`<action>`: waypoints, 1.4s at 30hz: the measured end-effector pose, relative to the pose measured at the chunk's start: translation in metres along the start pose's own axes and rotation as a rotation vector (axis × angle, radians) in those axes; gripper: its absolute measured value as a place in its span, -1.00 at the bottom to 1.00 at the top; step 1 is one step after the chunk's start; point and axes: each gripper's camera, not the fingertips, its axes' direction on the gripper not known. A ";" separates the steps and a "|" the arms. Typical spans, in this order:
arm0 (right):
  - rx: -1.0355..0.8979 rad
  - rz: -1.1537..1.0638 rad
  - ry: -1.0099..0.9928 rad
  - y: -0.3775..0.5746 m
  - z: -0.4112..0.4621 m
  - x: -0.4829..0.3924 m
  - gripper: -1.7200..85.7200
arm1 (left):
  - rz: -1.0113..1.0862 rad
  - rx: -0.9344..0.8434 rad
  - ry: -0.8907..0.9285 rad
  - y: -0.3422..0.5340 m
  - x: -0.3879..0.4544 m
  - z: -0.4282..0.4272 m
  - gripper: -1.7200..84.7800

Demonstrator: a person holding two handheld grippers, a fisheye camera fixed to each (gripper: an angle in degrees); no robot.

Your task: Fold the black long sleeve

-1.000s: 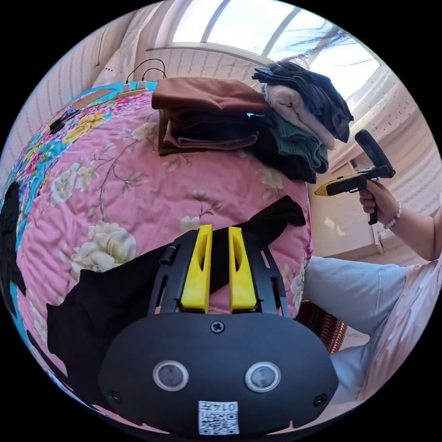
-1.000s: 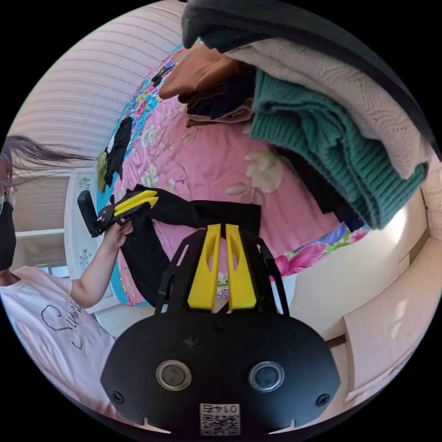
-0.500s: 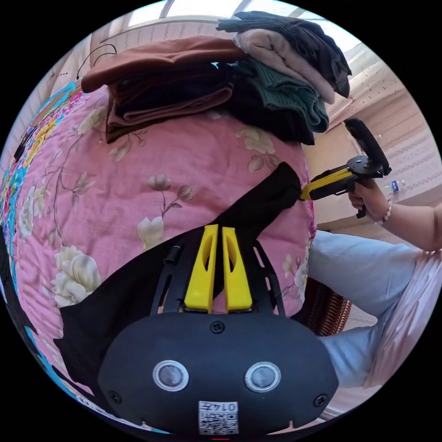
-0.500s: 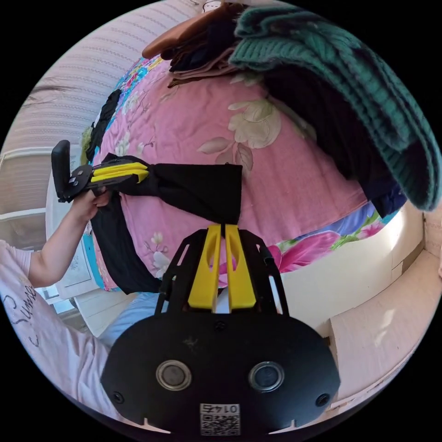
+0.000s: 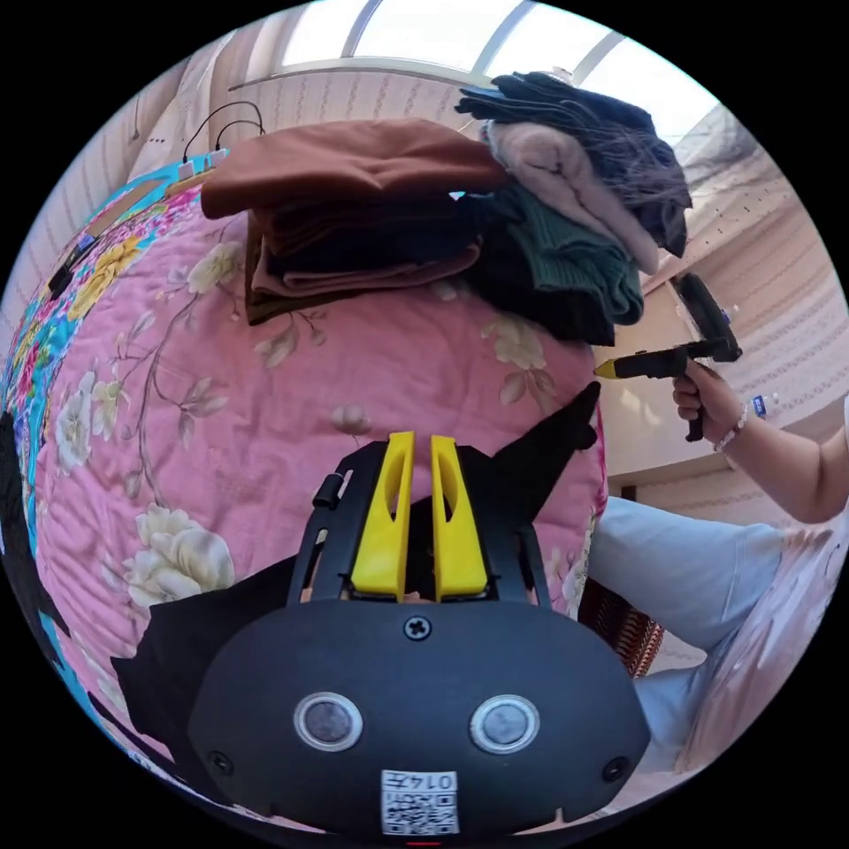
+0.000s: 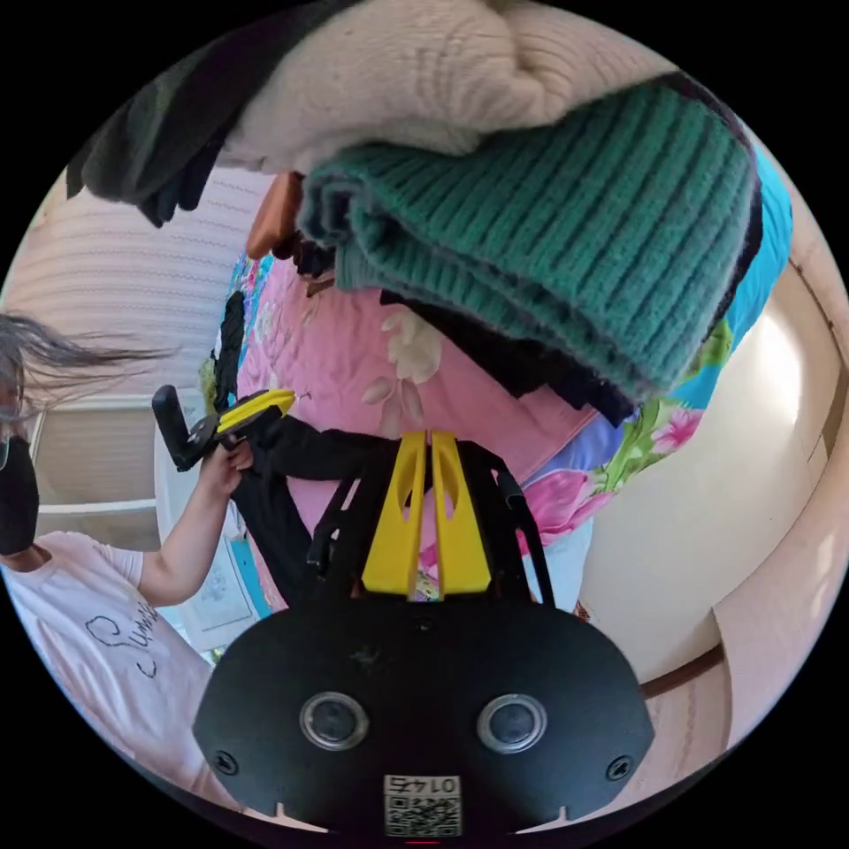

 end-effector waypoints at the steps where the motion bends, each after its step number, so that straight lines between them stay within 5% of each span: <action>1: 0.035 0.028 -0.030 0.002 -0.002 0.007 -0.93 | -0.011 -0.015 0.006 -0.003 -0.003 0.005 -0.86; 4: 0.152 0.095 -0.148 0.028 -0.012 0.029 -0.91 | 0.047 0.005 0.069 -0.013 0.003 0.010 -0.85; 12: 0.017 0.091 -0.125 0.076 0.002 0.048 -0.84 | 0.437 -0.156 0.113 -0.025 0.080 0.070 -0.87; 20: 0.110 0.042 -0.161 0.064 -0.012 0.052 -0.81 | 0.216 -0.052 0.159 -0.054 0.028 0.063 -0.97; 25: 0.059 0.056 -0.162 0.069 -0.001 0.061 -0.76 | 0.118 -0.135 0.124 -0.077 -0.007 0.087 -0.90; 35: 0.007 0.034 -0.219 0.072 0.013 0.066 -0.91 | 0.347 -0.179 0.259 -0.130 0.042 0.104 -0.80; 42: -0.033 0.012 -0.243 0.077 -0.021 0.081 -0.94 | 0.454 -0.213 0.252 -0.143 0.084 0.130 -0.98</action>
